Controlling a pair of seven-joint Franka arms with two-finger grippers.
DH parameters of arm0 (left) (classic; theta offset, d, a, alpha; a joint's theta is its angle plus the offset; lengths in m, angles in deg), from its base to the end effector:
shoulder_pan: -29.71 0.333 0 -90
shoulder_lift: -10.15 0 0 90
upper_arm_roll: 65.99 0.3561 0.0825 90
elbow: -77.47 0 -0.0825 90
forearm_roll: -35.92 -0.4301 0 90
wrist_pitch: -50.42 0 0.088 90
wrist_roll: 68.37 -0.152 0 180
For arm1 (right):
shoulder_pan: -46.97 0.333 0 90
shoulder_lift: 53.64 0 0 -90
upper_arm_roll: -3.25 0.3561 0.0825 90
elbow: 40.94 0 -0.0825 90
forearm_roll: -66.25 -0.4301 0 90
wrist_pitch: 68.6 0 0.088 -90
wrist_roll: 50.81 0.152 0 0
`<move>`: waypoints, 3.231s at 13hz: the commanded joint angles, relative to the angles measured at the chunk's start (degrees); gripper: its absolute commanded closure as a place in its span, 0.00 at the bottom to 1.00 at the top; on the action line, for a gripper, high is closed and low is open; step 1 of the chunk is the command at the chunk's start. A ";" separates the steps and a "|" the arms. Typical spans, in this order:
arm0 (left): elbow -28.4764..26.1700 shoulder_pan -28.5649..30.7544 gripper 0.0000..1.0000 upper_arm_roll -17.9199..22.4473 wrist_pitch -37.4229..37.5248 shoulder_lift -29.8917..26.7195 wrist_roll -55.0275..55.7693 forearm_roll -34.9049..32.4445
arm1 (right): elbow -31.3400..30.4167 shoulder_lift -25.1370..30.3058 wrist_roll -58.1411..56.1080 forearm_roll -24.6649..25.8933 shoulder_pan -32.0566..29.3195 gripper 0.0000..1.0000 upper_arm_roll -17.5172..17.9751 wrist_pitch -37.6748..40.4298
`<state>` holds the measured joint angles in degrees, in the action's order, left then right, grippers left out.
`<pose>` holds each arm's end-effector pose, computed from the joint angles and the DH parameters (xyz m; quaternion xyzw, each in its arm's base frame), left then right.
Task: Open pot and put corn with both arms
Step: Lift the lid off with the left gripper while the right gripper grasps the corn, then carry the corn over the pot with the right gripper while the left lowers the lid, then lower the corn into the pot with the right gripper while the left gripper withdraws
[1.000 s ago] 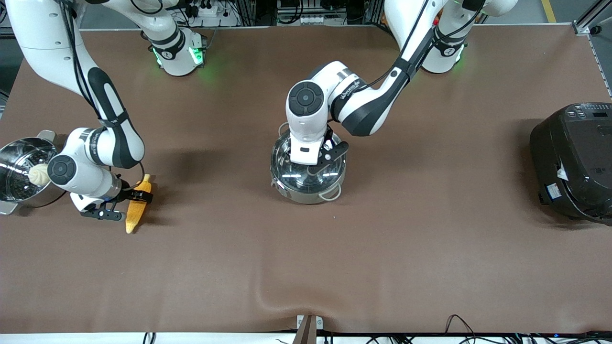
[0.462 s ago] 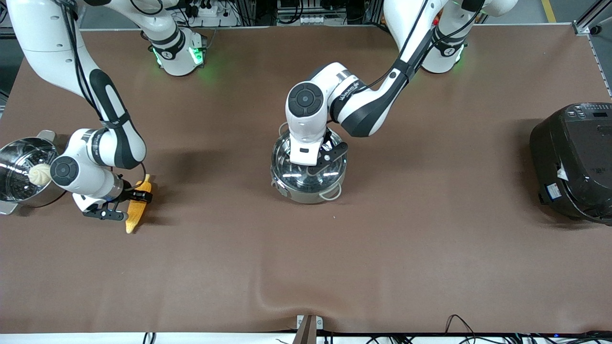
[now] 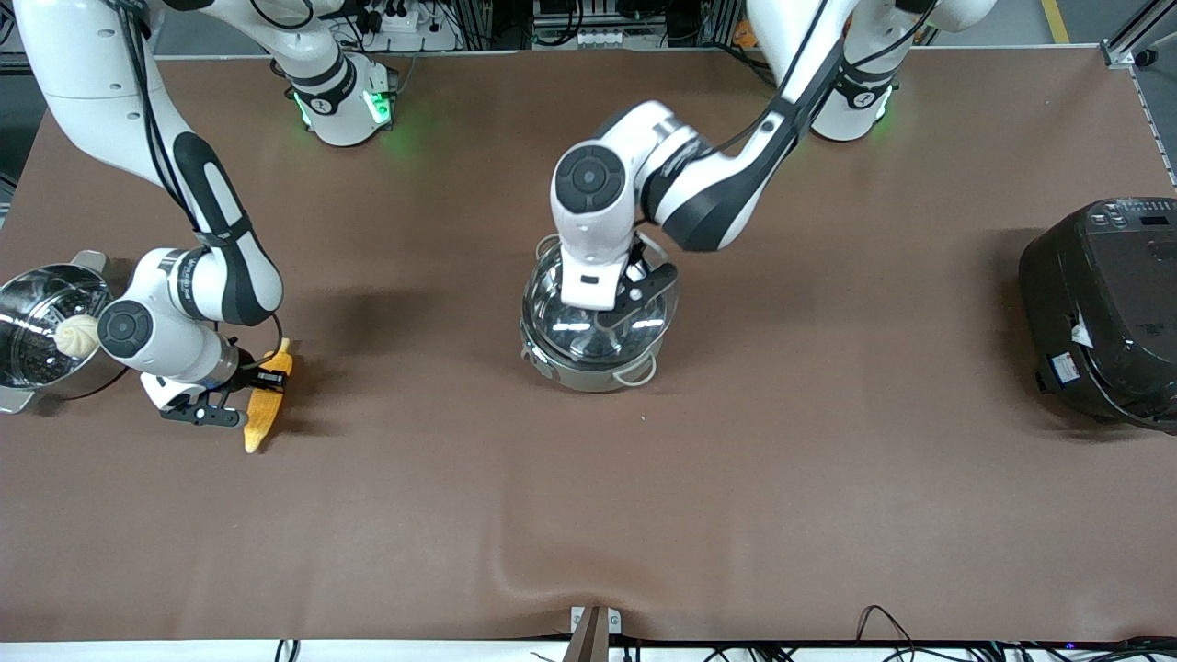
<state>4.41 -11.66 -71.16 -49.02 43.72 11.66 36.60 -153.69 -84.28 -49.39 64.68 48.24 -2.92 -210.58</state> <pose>0.5382 -0.5501 0.3797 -0.9532 -0.2944 0.0555 0.0410 0.6576 -0.0559 0.1491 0.9980 -0.0588 -0.0112 0.0188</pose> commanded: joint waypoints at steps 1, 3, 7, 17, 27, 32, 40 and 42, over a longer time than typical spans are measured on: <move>-1.29 4.52 1.00 -0.02 7.83 -9.28 -6.71 -0.42 | 2.62 1.55 0.08 -1.06 -0.39 0.81 1.69 2.83; -1.47 10.48 1.00 -0.19 10.47 -13.50 -13.99 -0.25 | 4.55 3.04 0.95 -1.15 0.13 0.88 3.44 6.34; -6.28 23.41 1.00 -0.37 12.07 -17.47 -35.07 -0.24 | 9.64 5.50 14.54 -1.06 3.55 0.91 6.25 18.71; -38.26 38.38 1.00 -0.28 -21.72 -17.75 -56.66 -1.21 | 29.52 5.07 59.98 -2.38 26.04 0.86 8.55 37.83; -48.93 38.11 0.00 -0.28 -37.76 -14.14 -55.25 -5.70 | 29.87 -2.31 84.64 -2.56 40.47 0.83 8.72 23.69; -44.38 38.38 0.00 -0.11 -32.95 -18.87 -55.60 -5.70 | 30.57 -3.72 76.46 -2.29 41.36 0.78 10.21 23.33; -33.84 39.96 0.00 0.16 -14.00 -30.31 -60.08 -5.70 | 30.05 -5.30 65.21 -2.12 41.27 0.67 12.33 23.33; -29.00 40.40 0.00 0.16 -7.20 -29.96 -60.17 -5.26 | 30.05 -6.09 64.33 -2.12 41.09 0.67 12.33 23.33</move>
<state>-29.19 27.91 -70.76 -61.66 12.92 -47.05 32.27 -124.79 -89.31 16.54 62.71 89.76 9.15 -187.41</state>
